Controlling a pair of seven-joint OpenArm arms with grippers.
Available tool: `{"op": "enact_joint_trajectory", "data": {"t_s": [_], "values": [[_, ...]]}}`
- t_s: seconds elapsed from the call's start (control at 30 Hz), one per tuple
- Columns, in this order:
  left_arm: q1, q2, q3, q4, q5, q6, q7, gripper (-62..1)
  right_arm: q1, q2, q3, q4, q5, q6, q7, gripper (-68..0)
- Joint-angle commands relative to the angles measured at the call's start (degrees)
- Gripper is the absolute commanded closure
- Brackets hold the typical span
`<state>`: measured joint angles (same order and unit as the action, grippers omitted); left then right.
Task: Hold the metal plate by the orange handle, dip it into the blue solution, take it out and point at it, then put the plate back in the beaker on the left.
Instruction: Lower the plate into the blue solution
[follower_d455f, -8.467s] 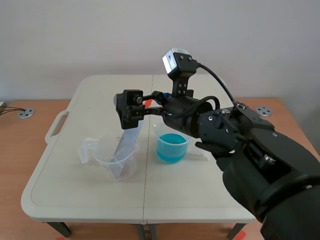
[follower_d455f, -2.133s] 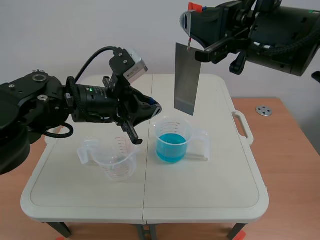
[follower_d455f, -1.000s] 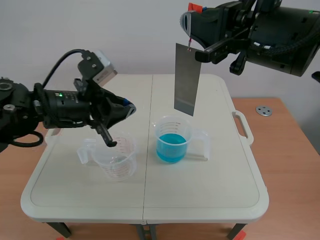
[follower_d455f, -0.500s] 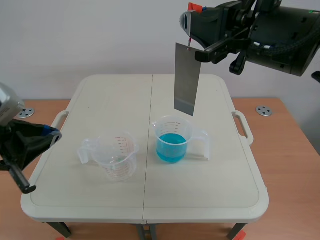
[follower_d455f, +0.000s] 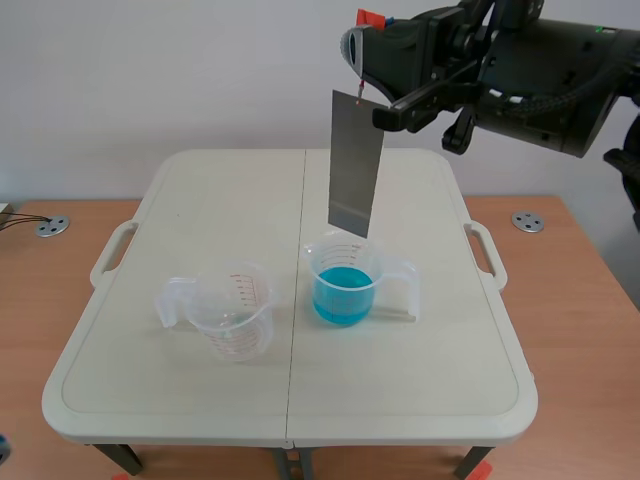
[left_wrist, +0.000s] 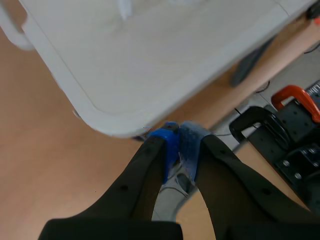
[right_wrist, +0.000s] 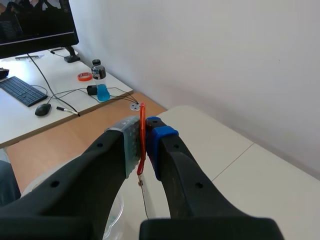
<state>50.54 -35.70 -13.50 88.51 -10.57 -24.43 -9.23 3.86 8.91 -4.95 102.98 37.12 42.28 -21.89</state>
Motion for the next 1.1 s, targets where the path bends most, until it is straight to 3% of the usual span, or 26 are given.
{"op": "enact_joint_trajectory", "data": {"t_s": [0.0,0.2,0.43,1.07], "values": [[2.1,0.1,-0.1,0.5,-0.7,0.1,-1.4,-4.5,1.1,0.0,0.3,-0.8,1.0,0.4,1.5,-1.3],[9.6,0.6,-0.1,0.5,-0.7,3.0,-1.9,-4.5,2.9,0.0,-0.8,-4.0,0.6,0.4,1.9,-1.3],[14.9,0.6,-0.1,0.3,-0.7,3.2,-2.3,-4.5,3.6,0.0,-1.8,-7.0,0.5,0.4,2.8,-1.3],[15.5,0.6,-0.1,-0.1,-0.5,3.1,-1.2,-4.5,4.0,-0.1,-3.9,-15.8,-2.5,0.4,8.5,-1.3]]}}
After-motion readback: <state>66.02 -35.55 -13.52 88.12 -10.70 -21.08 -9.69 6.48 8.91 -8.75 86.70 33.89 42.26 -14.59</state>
